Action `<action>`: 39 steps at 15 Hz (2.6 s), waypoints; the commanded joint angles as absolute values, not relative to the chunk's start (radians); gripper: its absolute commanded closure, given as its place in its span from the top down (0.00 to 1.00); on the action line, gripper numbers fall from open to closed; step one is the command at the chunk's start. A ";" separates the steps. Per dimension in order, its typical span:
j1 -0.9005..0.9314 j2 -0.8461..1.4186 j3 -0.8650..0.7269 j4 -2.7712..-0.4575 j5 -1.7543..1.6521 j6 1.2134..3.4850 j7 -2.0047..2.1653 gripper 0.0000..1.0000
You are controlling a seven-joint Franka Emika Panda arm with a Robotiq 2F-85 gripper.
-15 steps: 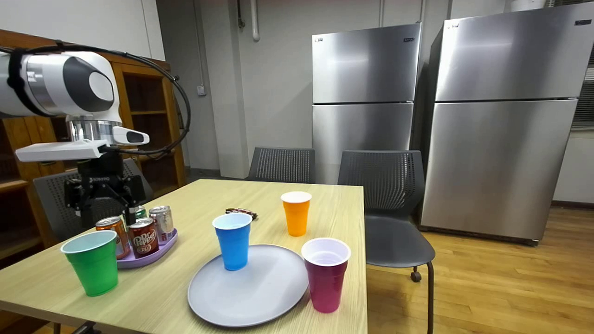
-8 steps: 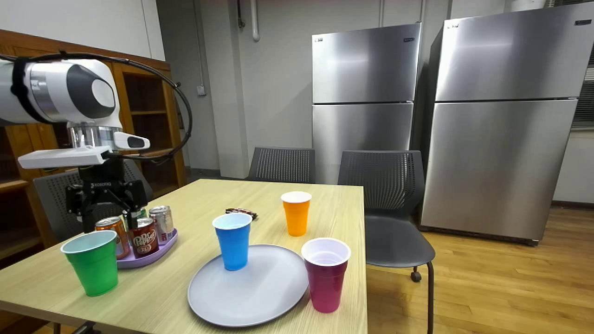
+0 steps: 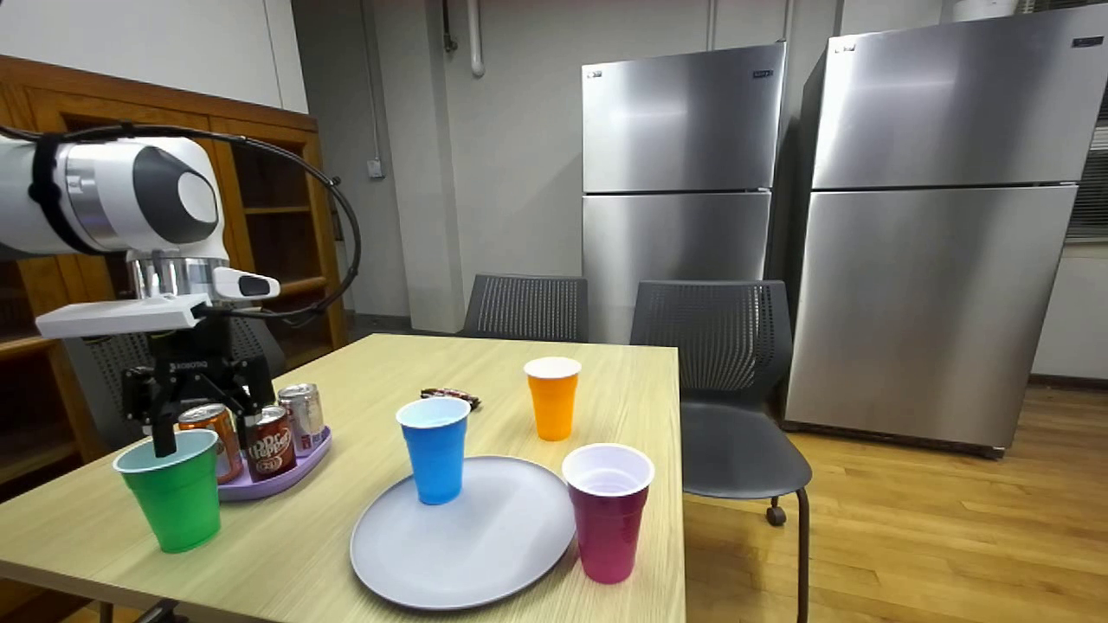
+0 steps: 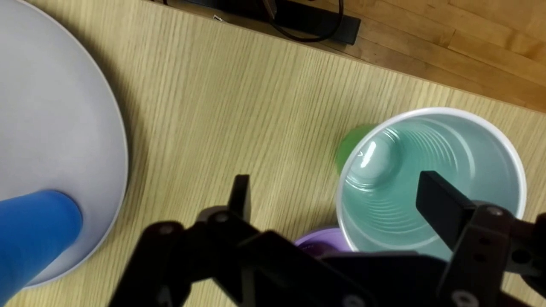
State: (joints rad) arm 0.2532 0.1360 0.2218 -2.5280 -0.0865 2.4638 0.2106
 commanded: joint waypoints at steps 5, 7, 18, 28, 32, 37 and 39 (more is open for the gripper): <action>0.273 0.167 0.218 -2.520 -0.100 2.491 0.248 1.00; 0.275 0.162 0.217 -2.524 -0.106 2.493 0.250 0.74; 0.277 0.140 0.226 -2.532 -0.087 2.500 0.239 0.00; 0.279 0.015 0.272 -2.521 0.051 2.499 0.143 0.01; 0.282 -0.055 0.279 -2.519 0.128 2.479 0.094 0.01; 0.285 -0.130 0.266 -2.502 0.182 2.405 0.053 0.01; 0.284 -0.158 0.260 -2.500 0.199 2.382 0.036 0.01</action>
State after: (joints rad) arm 0.2819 -0.0945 0.2708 -2.5046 0.1566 2.4489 0.0861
